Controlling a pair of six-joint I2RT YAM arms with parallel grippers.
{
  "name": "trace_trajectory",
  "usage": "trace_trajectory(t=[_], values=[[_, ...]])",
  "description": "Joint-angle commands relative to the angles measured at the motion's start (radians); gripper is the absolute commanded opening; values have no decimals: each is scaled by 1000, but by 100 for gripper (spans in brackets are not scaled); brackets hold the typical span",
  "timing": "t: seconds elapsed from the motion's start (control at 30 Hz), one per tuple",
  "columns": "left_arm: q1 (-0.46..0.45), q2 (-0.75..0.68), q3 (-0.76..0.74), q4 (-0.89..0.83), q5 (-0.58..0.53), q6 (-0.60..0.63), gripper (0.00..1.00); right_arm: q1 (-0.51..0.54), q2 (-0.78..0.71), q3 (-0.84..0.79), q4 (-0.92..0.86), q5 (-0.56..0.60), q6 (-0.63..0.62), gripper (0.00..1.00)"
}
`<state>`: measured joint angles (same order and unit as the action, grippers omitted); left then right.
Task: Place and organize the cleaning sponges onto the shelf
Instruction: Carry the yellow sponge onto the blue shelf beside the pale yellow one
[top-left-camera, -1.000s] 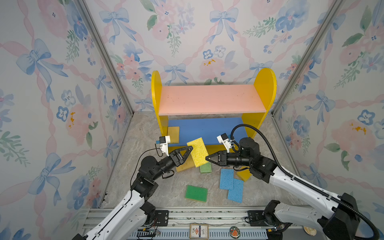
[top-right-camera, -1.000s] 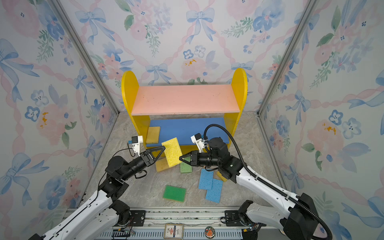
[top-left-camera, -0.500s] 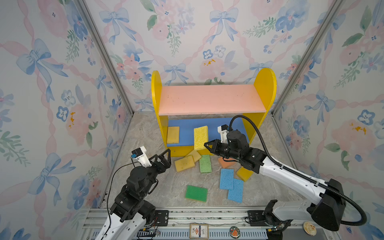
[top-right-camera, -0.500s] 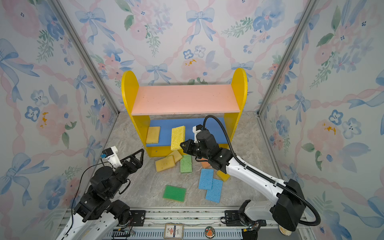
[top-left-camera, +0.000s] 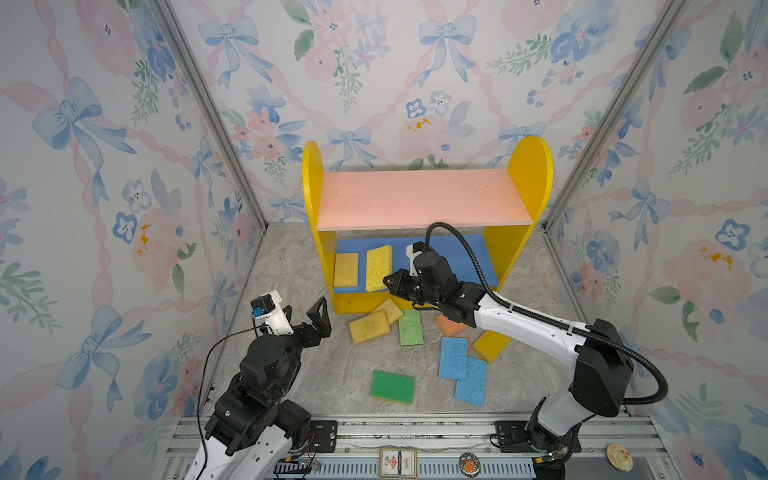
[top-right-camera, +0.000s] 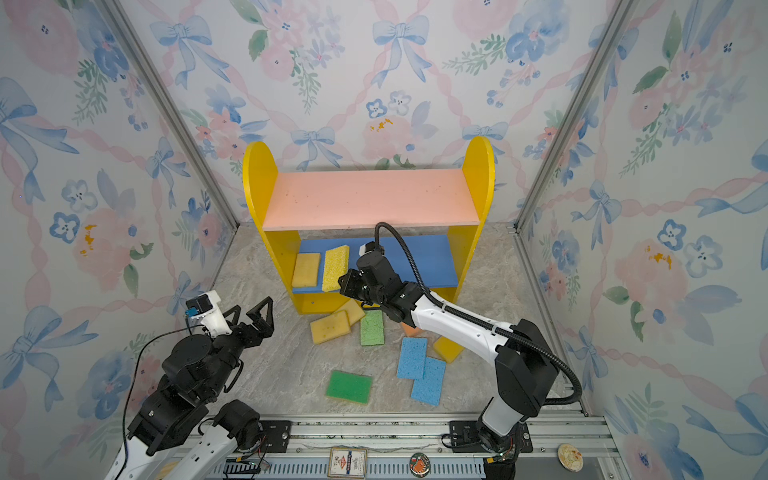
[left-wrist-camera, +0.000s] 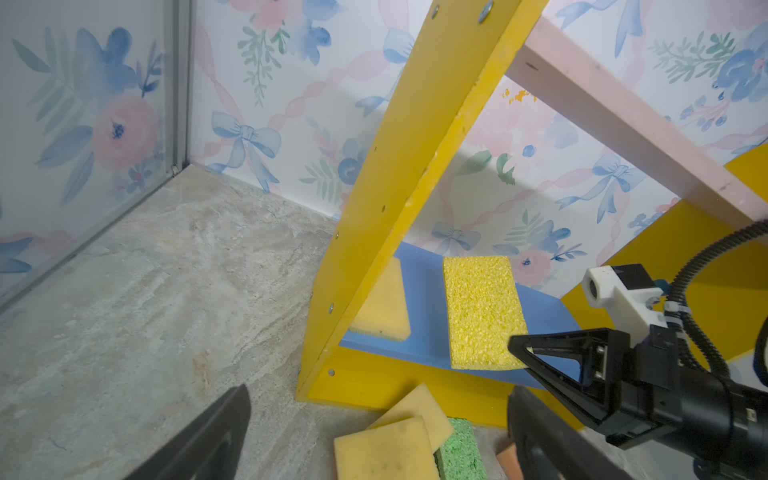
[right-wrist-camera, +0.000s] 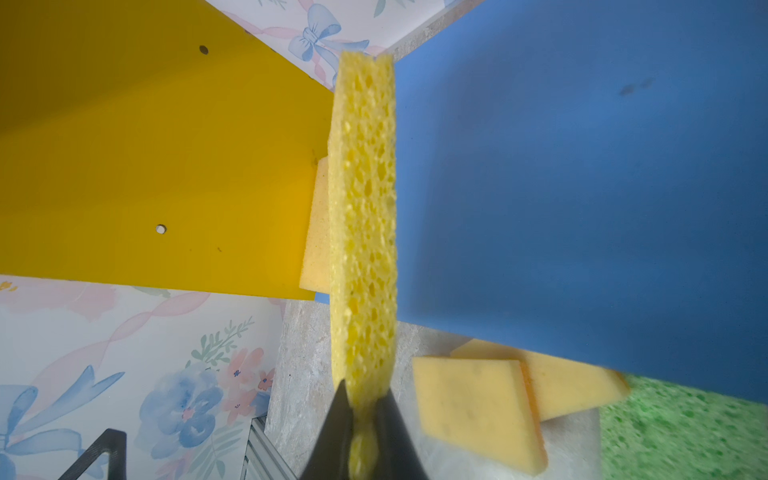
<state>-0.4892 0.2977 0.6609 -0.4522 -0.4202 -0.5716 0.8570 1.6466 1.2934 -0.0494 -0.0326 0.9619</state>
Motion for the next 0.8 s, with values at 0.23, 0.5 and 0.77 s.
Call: trace_trajectory(t=[0.23, 0.5, 0.77], values=[[4, -26, -6, -48, -79, 55, 98, -30, 104, 89, 43, -61, 8, 13], [4, -5, -12, -47, -68, 53, 98, -42, 124, 93, 52, -76, 14, 13], [1, -9, -14, -45, -65, 53, 98, -53, 146, 107, 52, -84, 18, 13]])
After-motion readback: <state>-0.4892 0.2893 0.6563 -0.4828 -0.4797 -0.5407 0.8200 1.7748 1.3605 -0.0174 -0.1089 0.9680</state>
